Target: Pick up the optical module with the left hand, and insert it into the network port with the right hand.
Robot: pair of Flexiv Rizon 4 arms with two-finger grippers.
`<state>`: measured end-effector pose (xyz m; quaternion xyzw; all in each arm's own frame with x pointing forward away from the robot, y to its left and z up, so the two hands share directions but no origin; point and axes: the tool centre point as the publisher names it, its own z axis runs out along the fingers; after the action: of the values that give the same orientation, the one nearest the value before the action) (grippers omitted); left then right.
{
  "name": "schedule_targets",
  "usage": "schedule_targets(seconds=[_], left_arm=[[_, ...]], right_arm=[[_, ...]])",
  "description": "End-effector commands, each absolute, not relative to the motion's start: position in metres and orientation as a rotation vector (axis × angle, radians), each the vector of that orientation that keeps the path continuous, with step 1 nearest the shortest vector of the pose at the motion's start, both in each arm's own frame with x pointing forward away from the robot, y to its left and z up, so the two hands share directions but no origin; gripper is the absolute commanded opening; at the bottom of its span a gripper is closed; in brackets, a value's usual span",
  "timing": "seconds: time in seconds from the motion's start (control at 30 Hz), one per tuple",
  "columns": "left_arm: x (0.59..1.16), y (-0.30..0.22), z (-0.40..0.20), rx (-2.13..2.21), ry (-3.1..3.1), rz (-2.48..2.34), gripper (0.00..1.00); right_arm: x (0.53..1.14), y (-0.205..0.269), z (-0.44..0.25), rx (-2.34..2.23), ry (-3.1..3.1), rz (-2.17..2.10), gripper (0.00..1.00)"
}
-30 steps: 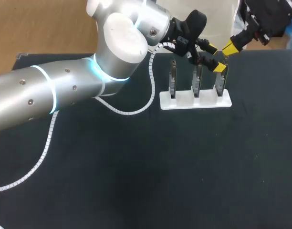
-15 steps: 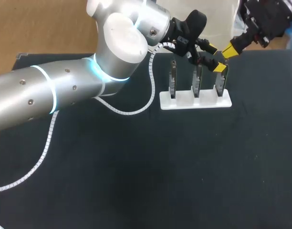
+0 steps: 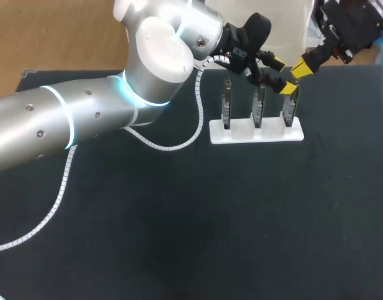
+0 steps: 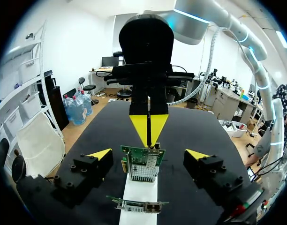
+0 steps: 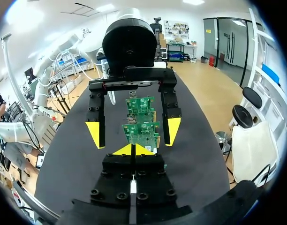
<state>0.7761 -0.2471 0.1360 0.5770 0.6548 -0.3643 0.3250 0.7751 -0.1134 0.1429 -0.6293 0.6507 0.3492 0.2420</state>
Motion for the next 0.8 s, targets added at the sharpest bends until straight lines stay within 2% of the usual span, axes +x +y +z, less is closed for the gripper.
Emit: schedule_targets(seconds=[0.03, 0.8], left_arm=[[0.7765, -0.2474, 0.1367, 1.515, 1.721, -0.954, 1.00], [0.7765, -0.2474, 0.1367, 1.515, 1.721, -0.954, 1.00]], right_arm=[[0.7754, -0.1136, 0.1363, -1.718, 1.779, 0.960, 0.00], [0.7739, -0.1140, 0.1400, -1.698, 1.757, 0.964, 0.00]])
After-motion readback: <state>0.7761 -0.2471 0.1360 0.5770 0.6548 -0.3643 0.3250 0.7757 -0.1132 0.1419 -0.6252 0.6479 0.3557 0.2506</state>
